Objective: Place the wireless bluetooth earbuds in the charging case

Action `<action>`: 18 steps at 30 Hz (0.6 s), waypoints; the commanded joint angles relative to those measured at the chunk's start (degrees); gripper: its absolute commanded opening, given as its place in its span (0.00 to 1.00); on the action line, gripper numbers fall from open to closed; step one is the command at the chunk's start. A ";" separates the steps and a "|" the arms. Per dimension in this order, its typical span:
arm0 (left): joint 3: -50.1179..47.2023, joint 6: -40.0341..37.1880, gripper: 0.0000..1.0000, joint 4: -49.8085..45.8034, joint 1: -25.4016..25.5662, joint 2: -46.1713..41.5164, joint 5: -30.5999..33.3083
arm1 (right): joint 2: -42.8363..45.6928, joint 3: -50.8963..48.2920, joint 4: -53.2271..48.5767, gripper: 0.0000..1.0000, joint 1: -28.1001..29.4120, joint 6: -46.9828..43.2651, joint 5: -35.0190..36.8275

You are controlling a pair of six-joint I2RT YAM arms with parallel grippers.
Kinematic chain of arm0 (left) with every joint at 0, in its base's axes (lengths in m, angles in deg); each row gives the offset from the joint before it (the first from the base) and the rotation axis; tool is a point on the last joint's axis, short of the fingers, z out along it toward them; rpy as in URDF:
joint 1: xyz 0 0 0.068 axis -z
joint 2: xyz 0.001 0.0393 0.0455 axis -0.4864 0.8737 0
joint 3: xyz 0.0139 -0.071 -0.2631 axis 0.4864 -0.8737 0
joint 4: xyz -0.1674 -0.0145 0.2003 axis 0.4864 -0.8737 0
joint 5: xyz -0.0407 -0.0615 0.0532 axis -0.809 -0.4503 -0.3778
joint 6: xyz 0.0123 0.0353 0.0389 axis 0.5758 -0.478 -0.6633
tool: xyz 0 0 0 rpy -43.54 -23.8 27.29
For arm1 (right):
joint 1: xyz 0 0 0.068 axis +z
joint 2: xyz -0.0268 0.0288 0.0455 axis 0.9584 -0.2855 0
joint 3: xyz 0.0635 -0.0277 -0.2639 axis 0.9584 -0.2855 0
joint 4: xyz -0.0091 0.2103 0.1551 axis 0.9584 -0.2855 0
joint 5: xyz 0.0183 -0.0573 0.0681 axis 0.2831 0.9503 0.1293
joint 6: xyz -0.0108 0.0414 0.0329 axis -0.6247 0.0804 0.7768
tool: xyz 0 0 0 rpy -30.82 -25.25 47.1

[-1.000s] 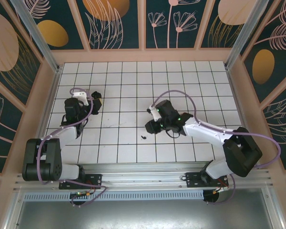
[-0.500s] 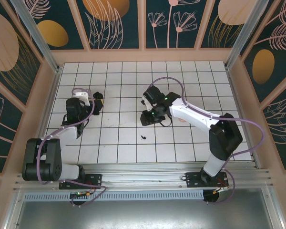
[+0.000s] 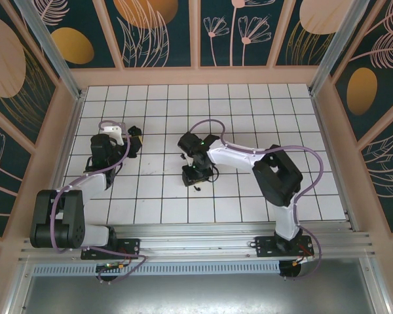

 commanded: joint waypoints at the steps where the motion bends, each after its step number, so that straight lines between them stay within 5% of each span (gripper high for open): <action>1: 1.62 -1.13 0.01 -0.02 0.37 -0.15 0.25 | -1.77 1.68 0.54 0.36 0.69 0.44 -1.49; 18: 1.42 -1.36 0.01 -0.08 0.36 -0.56 0.43 | -3.88 -0.81 1.80 0.36 2.08 -1.93 -3.04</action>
